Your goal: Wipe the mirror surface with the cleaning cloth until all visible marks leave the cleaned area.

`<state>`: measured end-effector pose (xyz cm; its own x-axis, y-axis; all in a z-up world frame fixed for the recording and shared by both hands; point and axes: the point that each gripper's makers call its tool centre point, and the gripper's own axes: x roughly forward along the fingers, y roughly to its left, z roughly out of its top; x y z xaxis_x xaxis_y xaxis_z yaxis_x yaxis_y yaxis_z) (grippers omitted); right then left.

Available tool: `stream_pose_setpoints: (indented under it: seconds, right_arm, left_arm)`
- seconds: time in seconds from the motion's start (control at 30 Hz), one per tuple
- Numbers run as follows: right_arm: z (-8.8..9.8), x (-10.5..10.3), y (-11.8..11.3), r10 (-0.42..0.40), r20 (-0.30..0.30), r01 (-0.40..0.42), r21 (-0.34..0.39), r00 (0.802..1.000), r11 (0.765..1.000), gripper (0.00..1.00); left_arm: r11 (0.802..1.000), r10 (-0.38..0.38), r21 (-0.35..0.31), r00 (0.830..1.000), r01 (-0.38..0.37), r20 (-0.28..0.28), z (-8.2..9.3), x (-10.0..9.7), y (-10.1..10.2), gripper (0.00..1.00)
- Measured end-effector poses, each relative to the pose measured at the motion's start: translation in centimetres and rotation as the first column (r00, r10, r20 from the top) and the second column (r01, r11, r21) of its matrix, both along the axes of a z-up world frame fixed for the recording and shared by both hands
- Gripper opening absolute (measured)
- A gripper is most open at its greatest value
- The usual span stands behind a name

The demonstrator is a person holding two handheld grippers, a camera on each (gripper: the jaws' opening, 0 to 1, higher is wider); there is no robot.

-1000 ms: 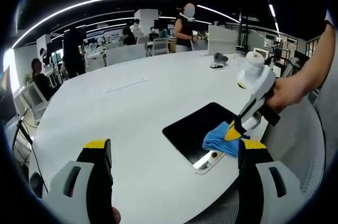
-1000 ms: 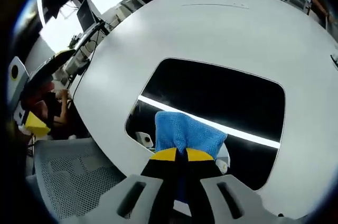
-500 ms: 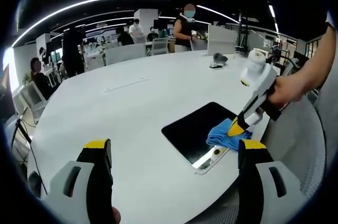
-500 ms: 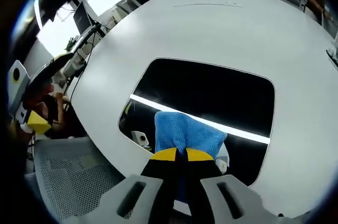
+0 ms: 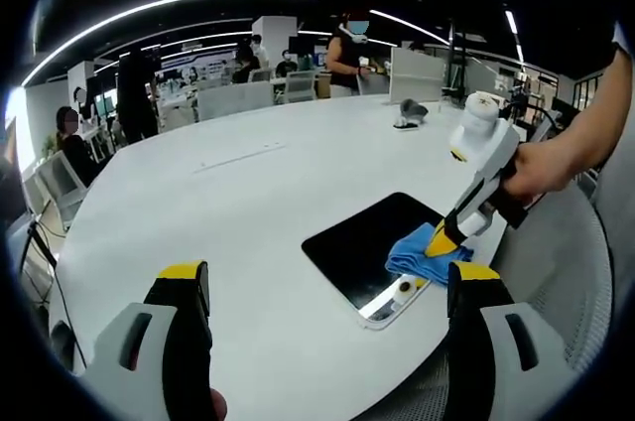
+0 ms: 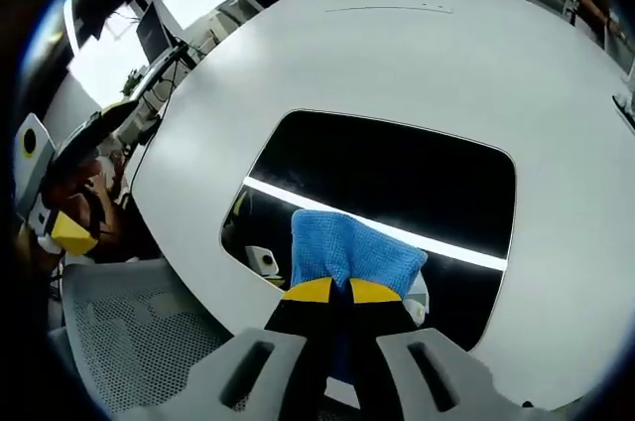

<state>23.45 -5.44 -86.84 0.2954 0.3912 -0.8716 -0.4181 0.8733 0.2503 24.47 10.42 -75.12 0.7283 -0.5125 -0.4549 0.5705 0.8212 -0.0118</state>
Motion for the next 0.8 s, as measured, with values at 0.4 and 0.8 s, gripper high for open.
stream_pose_setpoints:
  seconds: [0.4, 0.8]
  right_arm:
    - [0.1, 1.7, 0.0, -0.021, 0.002, 0.021, 0.003, 1.000, 1.000, 0.00]
    - [0.1, 3.1, 0.1, -0.022, 0.013, 0.022, -0.003, 1.000, 1.000, 0.00]
  left_arm:
    - [1.000, 0.004, 0.000, 1.000, -0.004, -0.013, -0.4, 0.2, 0.0, 0.99]
    - [1.000, 0.014, 0.010, 1.000, -0.014, -0.015, -0.9, 0.6, 0.2, 0.99]
